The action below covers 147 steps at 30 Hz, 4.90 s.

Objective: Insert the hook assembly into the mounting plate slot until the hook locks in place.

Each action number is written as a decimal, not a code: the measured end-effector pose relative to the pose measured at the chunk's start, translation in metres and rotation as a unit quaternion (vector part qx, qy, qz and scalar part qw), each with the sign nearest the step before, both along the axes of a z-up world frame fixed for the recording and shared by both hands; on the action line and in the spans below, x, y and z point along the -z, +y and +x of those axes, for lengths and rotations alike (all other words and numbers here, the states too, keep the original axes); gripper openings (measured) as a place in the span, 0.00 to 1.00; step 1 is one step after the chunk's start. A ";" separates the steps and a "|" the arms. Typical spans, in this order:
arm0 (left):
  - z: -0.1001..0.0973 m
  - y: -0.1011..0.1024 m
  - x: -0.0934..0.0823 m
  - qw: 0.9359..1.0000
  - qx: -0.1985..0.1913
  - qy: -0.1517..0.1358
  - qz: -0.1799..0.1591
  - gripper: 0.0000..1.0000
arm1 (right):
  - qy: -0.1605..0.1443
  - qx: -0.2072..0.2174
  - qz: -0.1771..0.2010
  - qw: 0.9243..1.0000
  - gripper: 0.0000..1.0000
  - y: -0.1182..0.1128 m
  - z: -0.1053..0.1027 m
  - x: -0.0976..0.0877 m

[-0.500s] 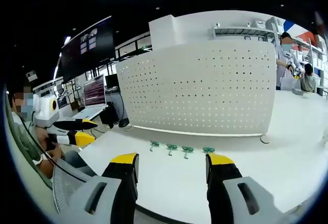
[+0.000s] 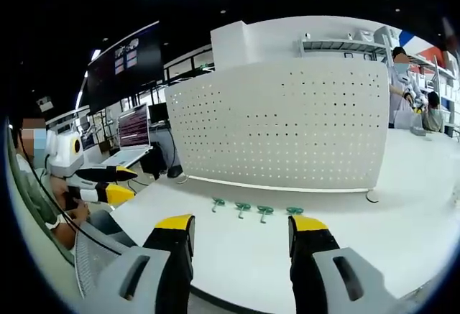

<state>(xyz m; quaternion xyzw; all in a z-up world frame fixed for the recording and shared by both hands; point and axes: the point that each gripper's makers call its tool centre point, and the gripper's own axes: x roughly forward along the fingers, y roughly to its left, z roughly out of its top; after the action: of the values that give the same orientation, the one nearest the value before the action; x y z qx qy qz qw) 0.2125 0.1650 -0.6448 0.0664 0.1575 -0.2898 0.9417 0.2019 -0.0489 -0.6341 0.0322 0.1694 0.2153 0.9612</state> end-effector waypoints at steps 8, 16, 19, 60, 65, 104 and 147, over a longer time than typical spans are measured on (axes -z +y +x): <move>0.000 0.001 0.000 1.000 0.006 0.000 0.001 0.45 | -0.001 0.002 -0.004 1.000 0.51 0.001 -0.001 -0.001; 0.007 0.001 -0.002 1.000 0.013 -0.002 0.001 0.45 | -0.002 0.004 -0.008 1.000 0.50 0.002 0.000 -0.003; 0.008 0.001 -0.003 1.000 0.015 -0.002 0.001 0.45 | -0.003 0.006 -0.008 1.000 0.50 0.001 0.001 -0.004; 0.112 -0.010 0.031 0.977 0.162 -0.013 0.140 0.35 | 0.019 0.090 -0.005 0.996 0.50 -0.025 -0.023 0.006; 0.126 -0.015 0.045 0.966 0.205 -0.006 0.156 0.30 | 0.021 0.101 -0.005 0.995 0.50 -0.027 -0.025 0.006; 0.182 -0.027 0.154 0.885 0.355 0.051 0.296 0.20 | 0.044 0.177 -0.006 0.983 0.50 -0.034 -0.046 0.018; 0.194 -0.033 0.180 0.904 0.318 0.106 0.266 0.03 | 0.049 0.173 -0.009 0.984 0.49 -0.040 -0.029 0.018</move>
<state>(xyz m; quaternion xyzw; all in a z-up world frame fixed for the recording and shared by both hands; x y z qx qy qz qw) 0.4064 0.1316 -0.8244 0.3301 0.2981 -0.5261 0.7248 0.1726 -0.0894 -0.6523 0.0632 0.2105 0.0423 0.9746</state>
